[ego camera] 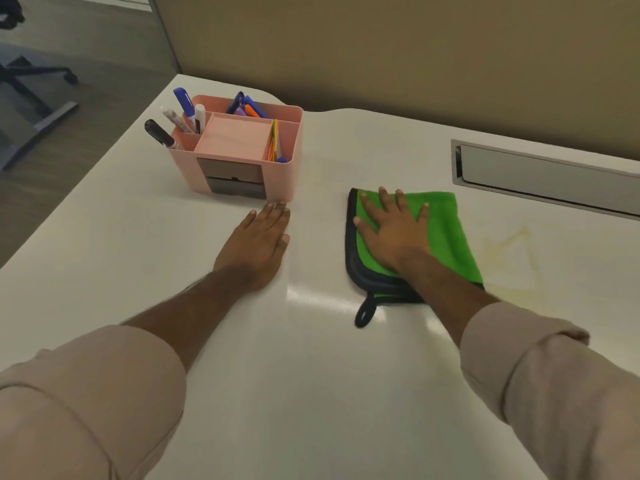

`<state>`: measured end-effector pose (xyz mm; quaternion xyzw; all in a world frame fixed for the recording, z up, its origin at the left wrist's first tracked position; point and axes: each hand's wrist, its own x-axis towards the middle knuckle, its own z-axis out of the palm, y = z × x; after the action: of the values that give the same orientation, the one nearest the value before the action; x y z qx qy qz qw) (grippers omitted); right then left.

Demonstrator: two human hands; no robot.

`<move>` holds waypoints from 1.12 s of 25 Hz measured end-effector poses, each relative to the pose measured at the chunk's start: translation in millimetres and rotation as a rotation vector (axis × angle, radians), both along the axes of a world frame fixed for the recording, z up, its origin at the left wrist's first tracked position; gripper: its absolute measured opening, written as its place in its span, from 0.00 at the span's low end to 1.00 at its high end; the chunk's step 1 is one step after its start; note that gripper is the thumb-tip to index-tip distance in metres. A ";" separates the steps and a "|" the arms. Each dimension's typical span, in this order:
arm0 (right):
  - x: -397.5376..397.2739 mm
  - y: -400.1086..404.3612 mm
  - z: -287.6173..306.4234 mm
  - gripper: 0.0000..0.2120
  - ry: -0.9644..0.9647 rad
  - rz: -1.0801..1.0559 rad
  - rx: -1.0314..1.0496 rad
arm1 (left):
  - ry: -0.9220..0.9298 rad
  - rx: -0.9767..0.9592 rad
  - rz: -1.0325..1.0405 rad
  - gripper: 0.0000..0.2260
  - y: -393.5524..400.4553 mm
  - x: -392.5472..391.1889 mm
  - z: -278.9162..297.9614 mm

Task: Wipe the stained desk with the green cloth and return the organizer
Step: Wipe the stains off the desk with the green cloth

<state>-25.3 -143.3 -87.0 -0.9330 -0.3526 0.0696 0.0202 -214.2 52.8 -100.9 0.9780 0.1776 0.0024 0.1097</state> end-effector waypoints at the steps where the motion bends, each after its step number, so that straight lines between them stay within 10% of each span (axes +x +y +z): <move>1: -11.6 13.5 -0.6 0.30 0.006 0.041 0.002 | -0.013 -0.012 0.003 0.25 -1.0 0.1 -0.3; 12: -125.4 -80.8 -9.2 0.32 0.020 0.516 0.098 | 0.012 0.053 -0.001 0.25 -5.7 -2.6 2.3; 28: 36.2 -64.4 -2.5 0.38 -0.059 -0.126 0.175 | -0.012 0.017 -0.047 0.24 1.3 -0.3 -2.6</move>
<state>10.9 -207.8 -89.5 -0.9496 -0.2983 0.0095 0.0954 -214.5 54.1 -103.6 0.9827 0.1540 0.0073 0.1024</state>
